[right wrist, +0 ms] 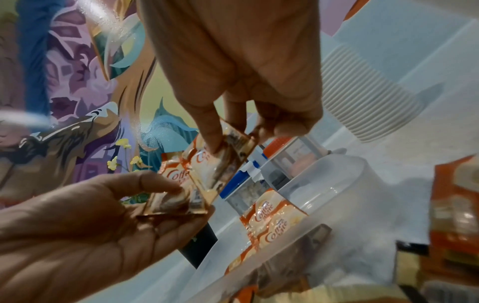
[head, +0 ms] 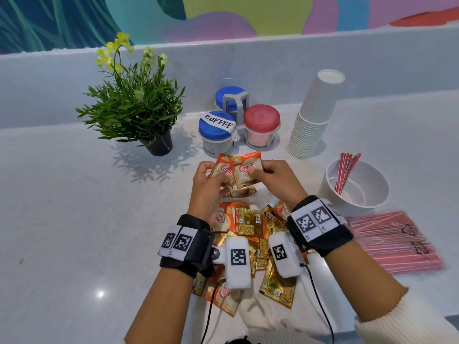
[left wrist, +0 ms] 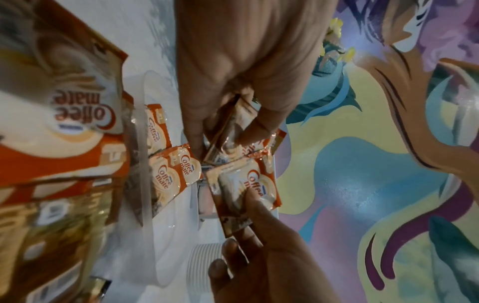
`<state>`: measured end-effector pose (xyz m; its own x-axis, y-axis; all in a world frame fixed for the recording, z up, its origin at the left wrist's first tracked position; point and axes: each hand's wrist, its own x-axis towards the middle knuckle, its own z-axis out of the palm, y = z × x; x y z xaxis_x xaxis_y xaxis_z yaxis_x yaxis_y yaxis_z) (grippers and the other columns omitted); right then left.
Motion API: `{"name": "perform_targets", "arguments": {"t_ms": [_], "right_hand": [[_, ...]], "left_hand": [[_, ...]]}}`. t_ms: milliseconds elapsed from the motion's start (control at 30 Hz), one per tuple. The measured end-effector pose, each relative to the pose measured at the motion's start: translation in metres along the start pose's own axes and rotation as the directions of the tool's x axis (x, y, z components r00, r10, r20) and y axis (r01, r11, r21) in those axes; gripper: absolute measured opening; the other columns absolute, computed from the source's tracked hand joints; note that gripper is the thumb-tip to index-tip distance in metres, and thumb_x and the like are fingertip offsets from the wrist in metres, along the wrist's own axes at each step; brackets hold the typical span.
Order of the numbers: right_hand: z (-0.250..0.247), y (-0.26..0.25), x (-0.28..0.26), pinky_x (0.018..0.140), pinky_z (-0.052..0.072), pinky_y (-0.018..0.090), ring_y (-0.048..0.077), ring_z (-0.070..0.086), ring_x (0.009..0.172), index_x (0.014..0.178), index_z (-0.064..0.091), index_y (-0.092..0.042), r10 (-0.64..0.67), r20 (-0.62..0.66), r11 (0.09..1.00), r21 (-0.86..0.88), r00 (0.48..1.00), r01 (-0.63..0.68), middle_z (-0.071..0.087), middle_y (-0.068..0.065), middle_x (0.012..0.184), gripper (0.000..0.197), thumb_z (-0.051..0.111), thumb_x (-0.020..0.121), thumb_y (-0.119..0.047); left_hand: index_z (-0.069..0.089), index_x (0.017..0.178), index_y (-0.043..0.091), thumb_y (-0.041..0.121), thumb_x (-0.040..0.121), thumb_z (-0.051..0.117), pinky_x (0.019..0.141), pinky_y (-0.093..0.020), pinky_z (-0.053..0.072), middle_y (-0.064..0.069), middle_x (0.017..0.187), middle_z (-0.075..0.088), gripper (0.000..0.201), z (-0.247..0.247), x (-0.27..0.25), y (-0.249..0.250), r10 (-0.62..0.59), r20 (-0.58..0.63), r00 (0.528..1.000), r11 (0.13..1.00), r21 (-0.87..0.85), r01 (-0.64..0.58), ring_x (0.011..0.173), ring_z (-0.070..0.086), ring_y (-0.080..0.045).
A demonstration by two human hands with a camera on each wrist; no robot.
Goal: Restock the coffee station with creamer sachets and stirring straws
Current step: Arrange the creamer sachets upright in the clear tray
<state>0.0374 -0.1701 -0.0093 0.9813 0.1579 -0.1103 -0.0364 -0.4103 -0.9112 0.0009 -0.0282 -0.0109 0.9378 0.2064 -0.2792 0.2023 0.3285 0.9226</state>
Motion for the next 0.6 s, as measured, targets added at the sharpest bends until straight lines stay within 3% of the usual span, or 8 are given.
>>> {"name": "perform_targets", "arguments": {"t_ms": [100, 167, 267, 367, 500, 600], "right_hand": [[0.004, -0.004, 0.006, 0.087, 0.050, 0.037, 0.022, 0.066, 0.088, 0.094, 0.072, -0.004, -0.019, -0.017, 0.998, -0.057, 1.000, 0.018, 0.072, 0.014, 0.095, 0.019, 0.062, 0.086, -0.018], [0.005, -0.007, 0.010, 0.084, 0.053, 0.037, 0.021, 0.067, 0.087, 0.098, 0.071, -0.003, 0.000, -0.014, 1.000, -0.008, 1.000, 0.000, 0.072, 0.013, 0.096, 0.019, 0.063, 0.085, -0.016], [0.010, -0.013, 0.014, 0.066, 0.045, 0.021, 0.005, 0.057, 0.065, 0.092, 0.071, -0.006, 0.005, -0.013, 1.000, -0.009, 1.000, -0.005, 0.068, 0.003, 0.082, 0.013, 0.062, 0.086, -0.014], [0.016, -0.019, 0.017, 0.063, 0.041, 0.023, 0.006, 0.050, 0.055, 0.075, 0.065, -0.013, 0.015, -0.003, 0.999, -0.048, 1.000, -0.015, 0.058, -0.004, 0.061, 0.014, 0.059, 0.088, -0.015], [0.025, -0.027, 0.024, 0.066, 0.049, 0.029, 0.011, 0.055, 0.052, 0.082, 0.066, -0.004, 0.002, -0.011, 0.999, -0.037, 1.000, -0.002, 0.061, 0.004, 0.062, 0.012, 0.060, 0.087, -0.012], [0.026, -0.027, 0.032, 0.062, 0.052, 0.022, 0.008, 0.058, 0.050, 0.092, 0.066, -0.003, 0.024, 0.001, 1.000, 0.007, 1.000, -0.024, 0.061, 0.001, 0.063, 0.010, 0.056, 0.088, -0.005]], "left_hand": [[0.044, 0.079, 0.014, -0.009, 0.085, 0.047, 0.051, -0.022, 0.051, -0.008, 0.078, 0.058, 0.024, -0.001, 0.005, 0.002, -0.032, -0.009, 0.999, 0.998, -0.063, 0.032, 0.067, 0.057, -0.016], [0.047, 0.085, 0.014, -0.005, 0.089, 0.046, 0.061, -0.024, 0.052, -0.007, 0.082, 0.061, 0.020, -0.001, 0.008, 0.003, -0.042, -0.010, 0.999, 0.993, -0.108, 0.041, 0.072, 0.059, -0.015], [0.053, 0.097, 0.017, 0.003, 0.094, 0.040, 0.073, -0.028, 0.050, -0.002, 0.089, 0.064, 0.020, -0.001, 0.013, 0.006, -0.043, 0.025, 0.999, 0.989, -0.143, 0.046, 0.082, 0.061, -0.013], [0.058, 0.099, 0.018, 0.009, 0.098, 0.036, 0.069, -0.025, 0.051, 0.001, 0.091, 0.068, 0.023, -0.001, 0.016, 0.007, -0.046, 0.085, 0.995, 0.979, -0.193, 0.062, 0.078, 0.066, -0.008], [0.057, 0.111, 0.010, 0.013, 0.098, 0.042, 0.070, -0.020, 0.055, -0.004, 0.097, 0.068, 0.020, 0.000, 0.020, 0.006, -0.053, 0.099, 0.994, 0.994, -0.090, 0.062, 0.080, 0.067, -0.010], [0.057, 0.114, 0.003, 0.008, 0.097, 0.042, 0.082, -0.027, 0.054, -0.012, 0.103, 0.066, 0.022, -0.003, 0.026, 0.004, -0.074, 0.026, 0.997, 0.997, -0.020, 0.075, 0.089, 0.066, -0.020]]}}
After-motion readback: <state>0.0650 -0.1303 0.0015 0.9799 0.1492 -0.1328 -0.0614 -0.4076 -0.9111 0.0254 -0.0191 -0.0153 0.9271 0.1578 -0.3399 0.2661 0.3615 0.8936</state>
